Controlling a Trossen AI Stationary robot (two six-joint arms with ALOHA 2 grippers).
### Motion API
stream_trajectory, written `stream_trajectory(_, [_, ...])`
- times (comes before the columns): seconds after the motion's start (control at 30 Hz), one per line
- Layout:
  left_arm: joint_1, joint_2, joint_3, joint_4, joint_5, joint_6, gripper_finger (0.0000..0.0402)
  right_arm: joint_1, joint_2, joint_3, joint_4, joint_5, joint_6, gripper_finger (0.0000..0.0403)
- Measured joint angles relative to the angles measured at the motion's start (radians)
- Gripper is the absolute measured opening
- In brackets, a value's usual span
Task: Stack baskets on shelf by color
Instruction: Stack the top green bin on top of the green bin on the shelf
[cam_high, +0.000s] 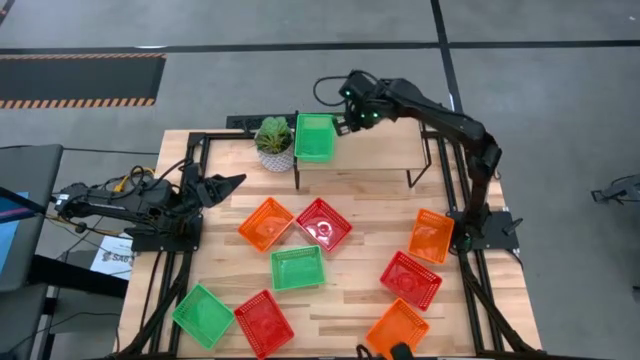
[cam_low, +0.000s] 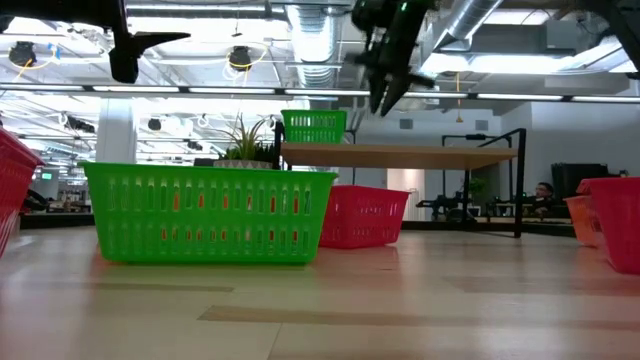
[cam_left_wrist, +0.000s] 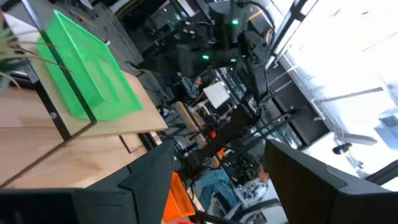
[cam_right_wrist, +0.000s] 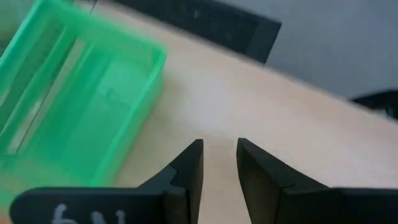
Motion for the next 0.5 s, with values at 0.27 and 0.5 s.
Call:
stream_trajectory(0.27, [0.000,0.000,0.000,0.000,0.022,-0.001,0.0240,0.228,-0.055,0.011,-0.202,-0.021,-0.009,0.0118])
stream_trajectory(0.5, [0.000,0.000,0.000,-0.001,0.024,0.016,0.0240,0.454,0.023,0.011,-0.030,-0.042,-0.127,0.0148])
